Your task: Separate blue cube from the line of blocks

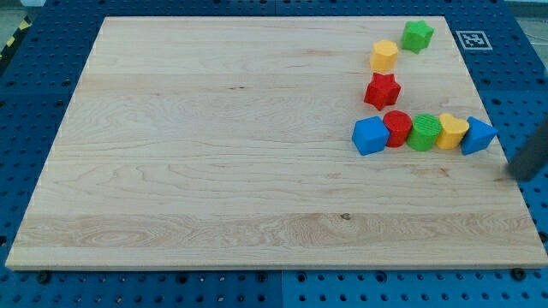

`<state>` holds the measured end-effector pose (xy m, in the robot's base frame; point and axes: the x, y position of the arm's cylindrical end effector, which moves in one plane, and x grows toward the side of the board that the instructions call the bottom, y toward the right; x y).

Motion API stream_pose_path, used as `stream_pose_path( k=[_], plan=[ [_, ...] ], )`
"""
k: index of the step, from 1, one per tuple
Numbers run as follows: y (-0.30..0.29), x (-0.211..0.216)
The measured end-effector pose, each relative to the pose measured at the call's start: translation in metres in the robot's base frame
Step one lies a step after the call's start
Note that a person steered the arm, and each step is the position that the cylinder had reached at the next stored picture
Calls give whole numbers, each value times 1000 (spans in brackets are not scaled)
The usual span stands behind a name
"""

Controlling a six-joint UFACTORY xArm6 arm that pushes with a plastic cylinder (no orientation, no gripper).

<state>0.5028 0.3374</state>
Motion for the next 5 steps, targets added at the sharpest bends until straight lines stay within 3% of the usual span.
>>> stream_pose_path(
  k=[2,3,5],
  plan=[
    [-8,-41],
    [-51,-51],
    [-195,-47]
  ],
)
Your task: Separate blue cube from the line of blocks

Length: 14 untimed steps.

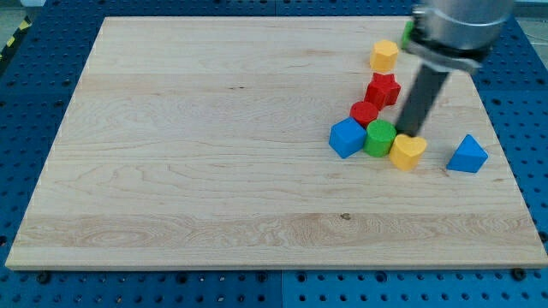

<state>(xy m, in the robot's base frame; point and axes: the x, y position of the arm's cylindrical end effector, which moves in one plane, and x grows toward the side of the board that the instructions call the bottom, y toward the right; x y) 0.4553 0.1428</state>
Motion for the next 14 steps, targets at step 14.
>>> stream_pose_path(
  k=[14],
  plan=[
    [-218,65]
  ],
)
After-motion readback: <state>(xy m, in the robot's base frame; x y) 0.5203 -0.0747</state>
